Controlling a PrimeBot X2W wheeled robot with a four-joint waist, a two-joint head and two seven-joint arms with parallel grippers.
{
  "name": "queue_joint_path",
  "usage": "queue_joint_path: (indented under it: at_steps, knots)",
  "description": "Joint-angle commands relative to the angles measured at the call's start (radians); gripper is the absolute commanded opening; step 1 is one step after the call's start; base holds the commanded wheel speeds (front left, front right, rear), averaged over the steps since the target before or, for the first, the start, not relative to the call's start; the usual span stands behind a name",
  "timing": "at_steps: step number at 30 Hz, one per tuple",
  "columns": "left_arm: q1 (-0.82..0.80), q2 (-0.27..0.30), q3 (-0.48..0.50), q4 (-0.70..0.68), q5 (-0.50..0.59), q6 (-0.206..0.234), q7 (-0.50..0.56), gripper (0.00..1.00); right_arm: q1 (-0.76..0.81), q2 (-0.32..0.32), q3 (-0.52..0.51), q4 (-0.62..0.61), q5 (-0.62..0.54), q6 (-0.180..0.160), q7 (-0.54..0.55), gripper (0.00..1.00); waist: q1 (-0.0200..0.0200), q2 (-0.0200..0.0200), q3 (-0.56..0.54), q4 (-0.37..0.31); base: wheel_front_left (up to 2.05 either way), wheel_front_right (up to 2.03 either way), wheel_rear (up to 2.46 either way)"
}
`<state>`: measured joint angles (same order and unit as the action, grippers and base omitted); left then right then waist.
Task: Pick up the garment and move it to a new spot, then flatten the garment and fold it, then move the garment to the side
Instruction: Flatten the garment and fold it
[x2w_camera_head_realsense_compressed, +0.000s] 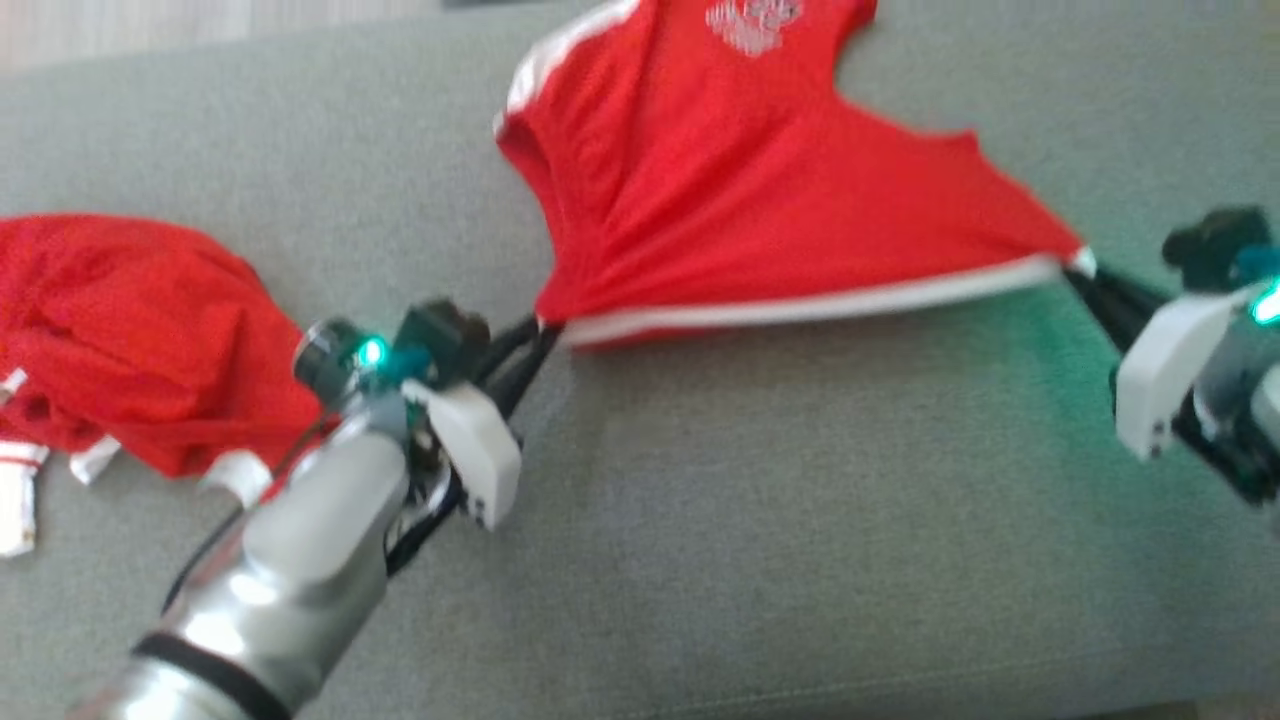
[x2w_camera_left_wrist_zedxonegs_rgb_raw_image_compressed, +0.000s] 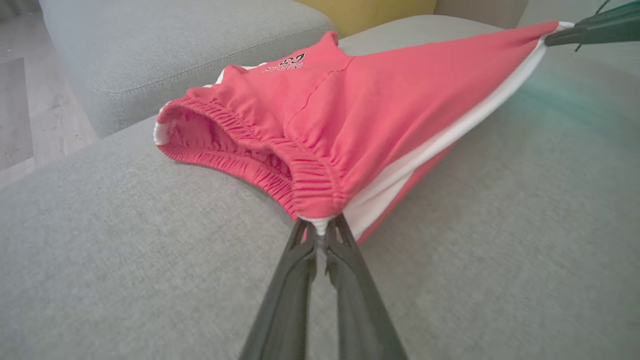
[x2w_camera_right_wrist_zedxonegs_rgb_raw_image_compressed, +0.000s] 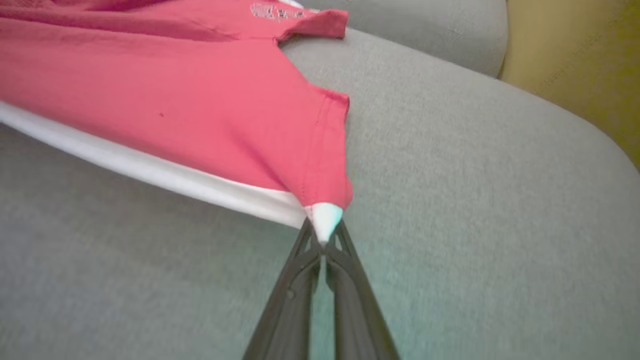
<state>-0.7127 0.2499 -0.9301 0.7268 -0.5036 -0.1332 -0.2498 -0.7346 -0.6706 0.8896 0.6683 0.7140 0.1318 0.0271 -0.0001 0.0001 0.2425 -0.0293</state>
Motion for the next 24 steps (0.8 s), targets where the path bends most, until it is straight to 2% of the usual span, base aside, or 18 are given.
queue_joint_path:
  at_steps: [1,10,14,18,22,24]
  knots:
    - [0.016,0.059,0.028,-0.026,0.006,0.009,-0.012,0.00,0.055,-0.078,0.018,-0.034,0.028,-0.001,0.021,0.00,0.0001,-0.0001,-0.053,-0.014,0.00,0.00,0.00]
    - [0.213,0.096,0.016,-0.170,-0.061,0.023,0.000,0.00,0.234,-0.242,0.082,-0.219,0.159,-0.001,0.123,0.00,0.0001,-0.0001,-0.165,-0.044,0.00,0.00,0.00]
    - [0.297,0.133,0.004,-0.274,-0.081,0.042,0.031,0.00,0.324,-0.331,0.073,-0.335,0.229,-0.001,0.166,0.00,0.0001,-0.0001,-0.196,-0.048,0.00,0.00,0.00]
    - [0.352,0.170,0.002,-0.395,-0.102,0.068,0.069,0.00,0.368,-0.410,0.031,-0.423,0.245,-0.001,0.189,0.00,0.0001,-0.0001,-0.205,-0.049,0.00,0.00,0.00]
    - [0.351,0.193,0.020,-0.461,-0.109,0.098,0.090,0.00,0.374,-0.429,-0.021,-0.443,0.230,-0.001,0.190,0.00,0.0001,-0.0001,-0.192,-0.042,0.00,0.00,0.00]
    - [0.324,0.203,0.036,-0.500,-0.106,0.118,0.109,0.00,0.351,-0.414,-0.080,-0.440,0.186,-0.001,0.192,0.00,0.0001,-0.0001,-0.165,-0.032,0.00,0.00,0.00]
